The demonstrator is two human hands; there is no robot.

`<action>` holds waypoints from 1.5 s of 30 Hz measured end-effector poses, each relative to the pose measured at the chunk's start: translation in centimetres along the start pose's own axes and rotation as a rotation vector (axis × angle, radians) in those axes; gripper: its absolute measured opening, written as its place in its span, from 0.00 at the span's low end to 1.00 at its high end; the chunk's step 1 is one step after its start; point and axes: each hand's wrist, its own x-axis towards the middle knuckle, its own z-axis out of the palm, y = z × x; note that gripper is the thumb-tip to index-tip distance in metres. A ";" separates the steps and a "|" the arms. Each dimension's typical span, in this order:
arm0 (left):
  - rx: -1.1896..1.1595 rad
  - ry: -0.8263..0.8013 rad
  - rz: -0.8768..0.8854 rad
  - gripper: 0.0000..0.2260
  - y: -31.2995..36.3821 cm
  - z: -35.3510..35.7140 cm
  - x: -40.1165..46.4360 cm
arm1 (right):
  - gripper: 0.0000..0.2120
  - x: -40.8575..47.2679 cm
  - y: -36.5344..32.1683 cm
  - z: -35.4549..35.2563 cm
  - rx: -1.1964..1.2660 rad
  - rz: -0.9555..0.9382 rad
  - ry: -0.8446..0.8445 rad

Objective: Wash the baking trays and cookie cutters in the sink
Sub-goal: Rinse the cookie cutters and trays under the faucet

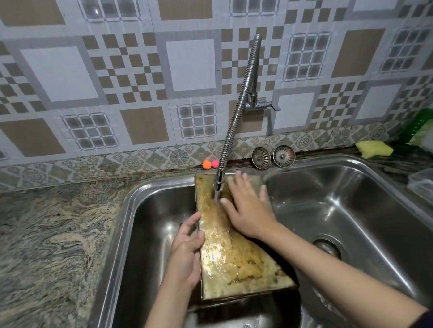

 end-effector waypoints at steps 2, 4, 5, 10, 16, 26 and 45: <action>-0.076 0.004 -0.005 0.19 0.2 0.4 0.5 | 0.28 -1.9 -1.9 0.4 0.014 -0.202 -0.045; -0.135 0.017 -0.010 0.18 0.5 -0.4 1.1 | 0.26 -4.2 -2.1 1.3 0.060 -0.406 -0.099; -0.133 0.030 -0.014 0.18 0.6 -1.2 1.3 | 0.24 -5.0 -1.4 1.8 0.126 -0.465 -0.114; -0.039 0.117 -0.006 0.19 0.6 -3.4 0.9 | 0.18 -6.4 3.4 2.2 0.443 -0.211 0.176; -0.082 0.135 -0.056 0.19 -1.0 -3.3 1.2 | 0.19 -7.1 2.9 0.8 1.011 0.124 0.072; 0.086 0.157 -0.178 0.14 -4.5 -2.5 3.9 | 0.18 -7.1 4.9 -3.2 1.503 0.316 0.259; 1.116 0.426 -0.367 0.10 -7.7 -6.5 6.5 | 0.25 -6.4 20.0 1.1 -0.094 0.429 -0.016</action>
